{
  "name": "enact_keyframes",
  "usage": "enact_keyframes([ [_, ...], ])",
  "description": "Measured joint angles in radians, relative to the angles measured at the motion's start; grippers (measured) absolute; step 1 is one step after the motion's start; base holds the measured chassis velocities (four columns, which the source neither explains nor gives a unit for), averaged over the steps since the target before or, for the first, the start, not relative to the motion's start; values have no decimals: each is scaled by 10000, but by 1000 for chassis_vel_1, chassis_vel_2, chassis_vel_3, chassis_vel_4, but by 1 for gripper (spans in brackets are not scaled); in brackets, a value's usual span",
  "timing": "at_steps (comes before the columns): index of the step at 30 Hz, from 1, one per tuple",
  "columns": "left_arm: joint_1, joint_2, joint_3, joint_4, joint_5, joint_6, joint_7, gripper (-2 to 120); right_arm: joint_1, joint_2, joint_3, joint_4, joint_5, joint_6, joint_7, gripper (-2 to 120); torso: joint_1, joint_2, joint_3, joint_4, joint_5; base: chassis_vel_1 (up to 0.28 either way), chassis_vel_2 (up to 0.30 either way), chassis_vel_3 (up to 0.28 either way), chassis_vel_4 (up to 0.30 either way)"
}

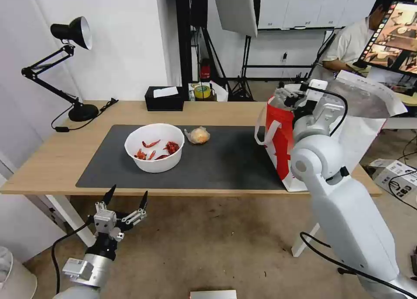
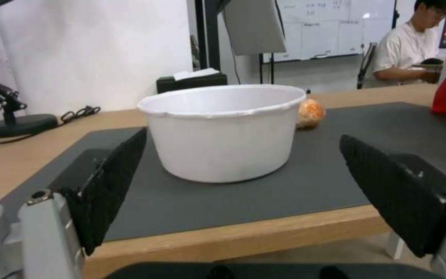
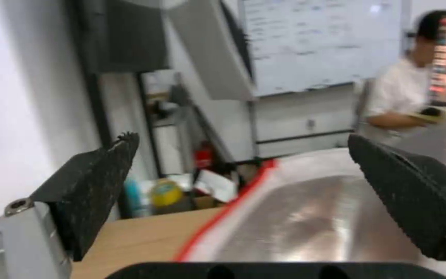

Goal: Pick up the trash from the table and place it into the takeout bag.

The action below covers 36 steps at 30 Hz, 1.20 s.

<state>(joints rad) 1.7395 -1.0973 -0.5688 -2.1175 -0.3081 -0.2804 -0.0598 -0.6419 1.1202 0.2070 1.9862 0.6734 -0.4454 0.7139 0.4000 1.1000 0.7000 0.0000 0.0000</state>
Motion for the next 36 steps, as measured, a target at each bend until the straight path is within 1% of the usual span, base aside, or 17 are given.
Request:
enact_keyframes([
  [2,-3,2,-1,4,-3,-13,0,100,-177,-61,-46,191,19,305,-1064,100,0,0,0,0,0,0,0,0,0],
  [3,-3,2,-1,4,-3,-13,0,100,-177,-61,-46,191,19,305,-1064,100,0,0,0,0,0,0,0,0,0],
  [6,-12,20,-14,4,-12,-23,0,100,-355,-157,-107,348,27,384,-1896,100,0,0,0,0,-1,0,0,0,0],
  [7,-12,20,-14,4,-12,-23,0,100,-355,-157,-107,348,27,384,-1896,100,0,0,0,0,-1,0,0,0,0],
  [10,-16,33,-44,12,-25,-51,0,100,-754,-364,-99,536,30,417,-3245,100,0,0,0,0,0,0,0,0,0],
  [12,-16,33,-46,18,-25,-56,0,100,-795,-384,-93,551,30,426,-3365,100,0,0,0,0,0,0,0,0,0],
  [13,-18,31,-46,45,-28,-77,0,100,-1084,-499,-46,661,21,532,-4105,100,0,0,-1,0,0,0,0,0,0],
  [15,-41,-1,-7,94,-36,-111,5,100,-1541,-680,24,868,-79,712,-5011,100,0,0,0,0,0,0,0,0,0],
  [16,-41,-1,-7,94,-36,-111,5,100,-1541,-680,24,868,-79,712,-5011,100,0,0,0,0,0,0,0,0,0],
  [19,-140,-78,108,142,-63,-183,46,100,-2766,-1019,408,1538,-567,811,-6167,100,-1,0,-1,0,1,0,0,0,0],
  [20,-140,-78,108,142,-63,-183,46,100,-2766,-1019,408,1538,-567,811,-6167,100,-1,0,-1,0,1,0,0,0,0],
  [22,-269,-99,163,185,-63,-217,56,100,-3742,-1213,700,1802,-1016,1170,-6573,100,0,0,-1,-1,2,0,0,0,0],
  [28,-358,-127,227,234,-53,-228,60,100,-5047,-1387,910,1944,-1612,1901,-6595,100,0,0,-1,0,0,0,0,0,0],
  [31,-355,-153,256,251,-19,-237,69,100,-5896,-1367,1027,1822,-2027,2638,-6604,100,-1,0,-1,-1,0,0,0,0,0],
  [32,-355,-153,256,251,-19,-237,69,100,-5896,-1367,1027,1822,-2027,2638,-6604,100,-1,0,-1,-1,0,0,0,0,0],
  [35,-344,-153,257,266,-5,-251,72,100,-6593,-1242,1115,1377,-2580,3806,-6687,100,0,0,0,0,0,0,0,0,0],
  [36,-344,-153,257,266,-5,-251,72,100,-6593,-1242,1115,1377,-2580,3806,-6687,100,0,0,0,0,0,0,0,0,0],
])
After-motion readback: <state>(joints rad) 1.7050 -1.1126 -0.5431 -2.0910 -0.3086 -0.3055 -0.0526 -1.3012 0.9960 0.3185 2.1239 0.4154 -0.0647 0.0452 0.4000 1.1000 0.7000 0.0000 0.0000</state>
